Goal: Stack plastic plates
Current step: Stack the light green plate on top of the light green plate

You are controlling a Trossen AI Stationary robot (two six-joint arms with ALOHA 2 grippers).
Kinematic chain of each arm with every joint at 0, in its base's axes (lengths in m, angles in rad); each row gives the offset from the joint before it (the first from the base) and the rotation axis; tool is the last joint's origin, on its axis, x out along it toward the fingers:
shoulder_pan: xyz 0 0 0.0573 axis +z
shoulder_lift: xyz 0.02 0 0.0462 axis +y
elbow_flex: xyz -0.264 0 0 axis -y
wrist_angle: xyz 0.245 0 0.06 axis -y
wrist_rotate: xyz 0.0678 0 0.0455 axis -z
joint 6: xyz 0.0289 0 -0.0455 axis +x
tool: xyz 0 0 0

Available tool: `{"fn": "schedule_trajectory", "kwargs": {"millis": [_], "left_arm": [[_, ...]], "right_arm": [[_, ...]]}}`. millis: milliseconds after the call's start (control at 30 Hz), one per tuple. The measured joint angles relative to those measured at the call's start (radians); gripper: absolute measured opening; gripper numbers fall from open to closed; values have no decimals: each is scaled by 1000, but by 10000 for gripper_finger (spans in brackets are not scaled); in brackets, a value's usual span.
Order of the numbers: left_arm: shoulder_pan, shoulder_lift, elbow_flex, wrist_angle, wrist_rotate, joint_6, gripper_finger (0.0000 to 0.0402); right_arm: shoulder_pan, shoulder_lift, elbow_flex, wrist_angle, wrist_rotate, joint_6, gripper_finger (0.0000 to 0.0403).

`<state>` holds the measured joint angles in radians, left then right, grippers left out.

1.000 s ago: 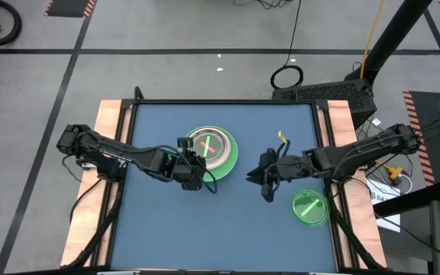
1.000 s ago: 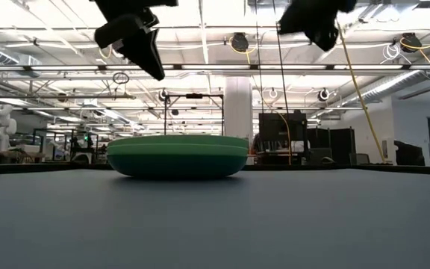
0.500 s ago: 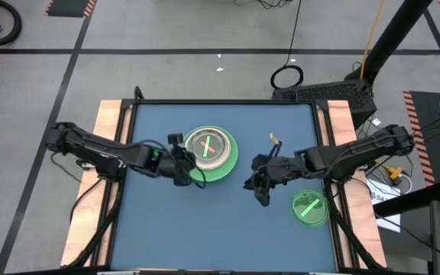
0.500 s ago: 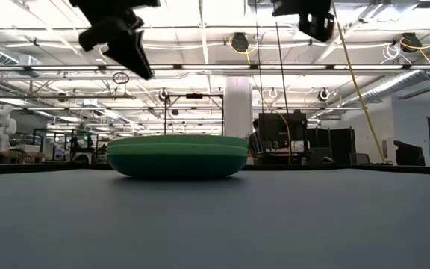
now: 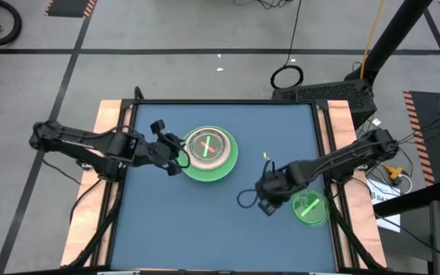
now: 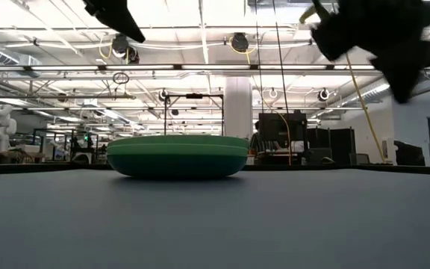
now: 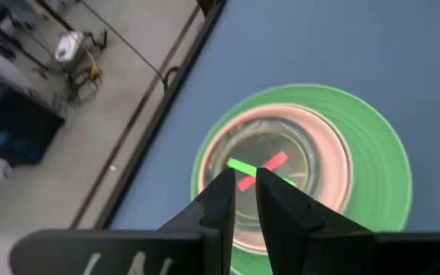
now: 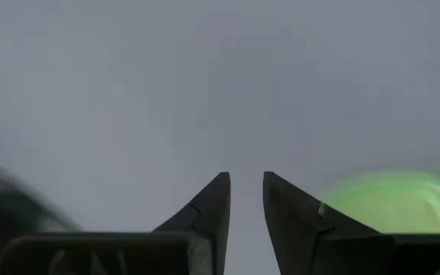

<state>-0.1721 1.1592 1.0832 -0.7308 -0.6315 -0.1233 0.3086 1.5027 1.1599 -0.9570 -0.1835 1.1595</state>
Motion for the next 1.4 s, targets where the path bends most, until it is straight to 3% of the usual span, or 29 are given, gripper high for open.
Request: {"fn": "schedule_trajectory", "kwargs": {"millis": [167, 467, 1267, 1400], "left_arm": [[-21, 14, -1, -38, 1, -37, 63], [-31, 14, -1, -37, 1, -35, 63], [-31, 14, -1, -25, 1, 5, 63], [-31, 14, -1, -22, 1, 7, 63]], "right_arm": [[44, 67, -18, -202, -4, 126, 73], [107, 107, -145, -93, -54, 250, 73], [110, 244, -147, -47, -54, 190, 73], [110, 249, -146, -43, -52, 173, 58]]}}
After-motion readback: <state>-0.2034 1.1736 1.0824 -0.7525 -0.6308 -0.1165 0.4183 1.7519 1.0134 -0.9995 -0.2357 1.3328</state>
